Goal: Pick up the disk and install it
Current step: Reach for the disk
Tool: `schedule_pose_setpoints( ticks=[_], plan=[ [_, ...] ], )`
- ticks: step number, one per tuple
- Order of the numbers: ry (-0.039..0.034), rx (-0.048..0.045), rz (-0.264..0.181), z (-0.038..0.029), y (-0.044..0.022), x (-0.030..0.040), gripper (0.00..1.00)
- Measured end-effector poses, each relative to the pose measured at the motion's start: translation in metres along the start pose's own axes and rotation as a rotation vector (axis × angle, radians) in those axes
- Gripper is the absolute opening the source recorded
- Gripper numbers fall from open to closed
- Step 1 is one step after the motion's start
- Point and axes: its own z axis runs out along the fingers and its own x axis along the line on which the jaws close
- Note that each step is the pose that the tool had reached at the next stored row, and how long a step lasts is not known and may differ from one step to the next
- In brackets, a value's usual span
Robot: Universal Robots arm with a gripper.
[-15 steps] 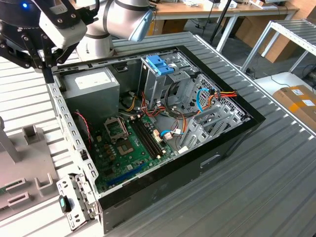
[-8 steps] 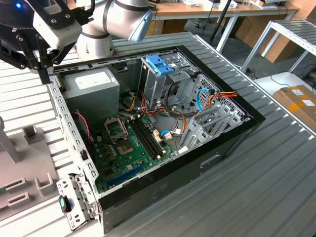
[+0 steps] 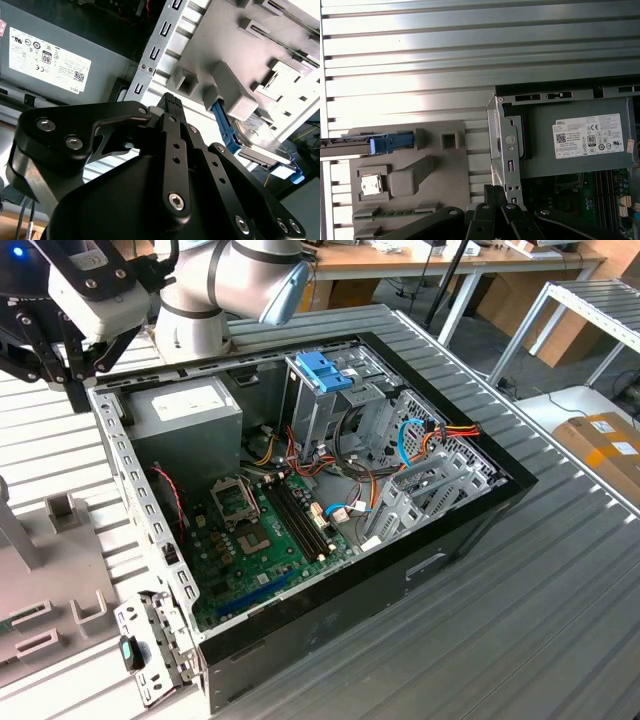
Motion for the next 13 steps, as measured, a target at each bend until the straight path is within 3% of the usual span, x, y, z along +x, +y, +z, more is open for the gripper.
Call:
schedule_pose_setpoints(
  ticks=[13],
  plan=[
    [0.0001,0.0,0.0,-0.0003,-0.0008,0.0112,0.1]
  ],
)
